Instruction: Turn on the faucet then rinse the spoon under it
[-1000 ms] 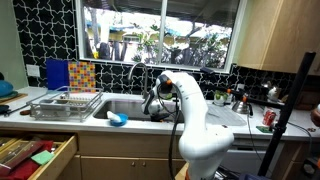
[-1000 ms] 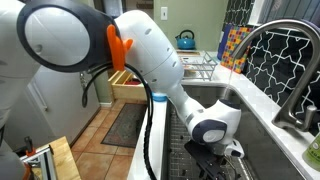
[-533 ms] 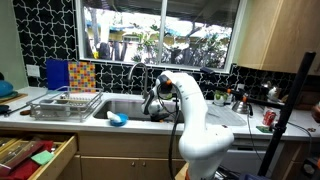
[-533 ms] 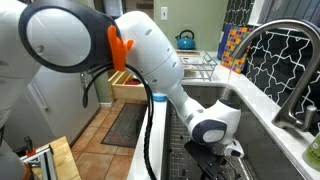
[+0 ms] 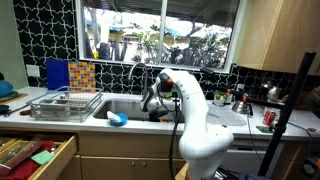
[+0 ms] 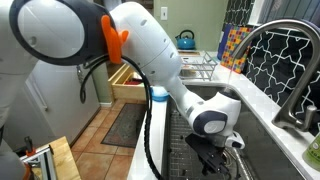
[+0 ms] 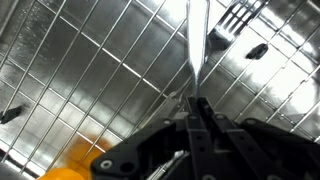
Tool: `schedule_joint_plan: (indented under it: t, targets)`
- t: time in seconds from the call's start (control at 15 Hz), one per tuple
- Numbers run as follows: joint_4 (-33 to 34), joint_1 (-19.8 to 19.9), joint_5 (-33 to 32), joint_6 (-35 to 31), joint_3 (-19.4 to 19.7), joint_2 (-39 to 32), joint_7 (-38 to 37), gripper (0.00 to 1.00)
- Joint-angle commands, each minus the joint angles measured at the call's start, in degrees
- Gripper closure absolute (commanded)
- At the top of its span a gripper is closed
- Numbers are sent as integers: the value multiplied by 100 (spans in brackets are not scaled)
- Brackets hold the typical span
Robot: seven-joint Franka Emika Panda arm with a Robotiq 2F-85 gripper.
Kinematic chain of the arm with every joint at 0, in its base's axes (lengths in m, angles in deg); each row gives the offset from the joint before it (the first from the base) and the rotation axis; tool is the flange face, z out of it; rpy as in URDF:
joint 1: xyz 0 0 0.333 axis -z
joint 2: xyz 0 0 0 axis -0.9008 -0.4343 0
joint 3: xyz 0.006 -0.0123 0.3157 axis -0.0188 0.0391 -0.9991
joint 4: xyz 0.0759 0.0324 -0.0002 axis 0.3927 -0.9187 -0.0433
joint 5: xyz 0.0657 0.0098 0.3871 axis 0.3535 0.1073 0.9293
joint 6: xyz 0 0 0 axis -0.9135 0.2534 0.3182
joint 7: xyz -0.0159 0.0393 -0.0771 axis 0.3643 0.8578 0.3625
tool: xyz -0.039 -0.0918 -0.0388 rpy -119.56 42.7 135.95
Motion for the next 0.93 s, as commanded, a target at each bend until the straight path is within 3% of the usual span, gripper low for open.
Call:
schedule_joint_plan:
  t: [0.0,0.4,0.67,0.73,0.87]
  targets:
    - [-155,-170,-240,434,34,419,110,98]
    - [-261,-572,-621,797,0,906,69,98]
    - [-387,-869,-1005,691,-2,1148,-14,98]
    - [-109,-745,-823,761,-40,908,36,93]
    - [-151,-838,-884,762,-49,993,31,93]
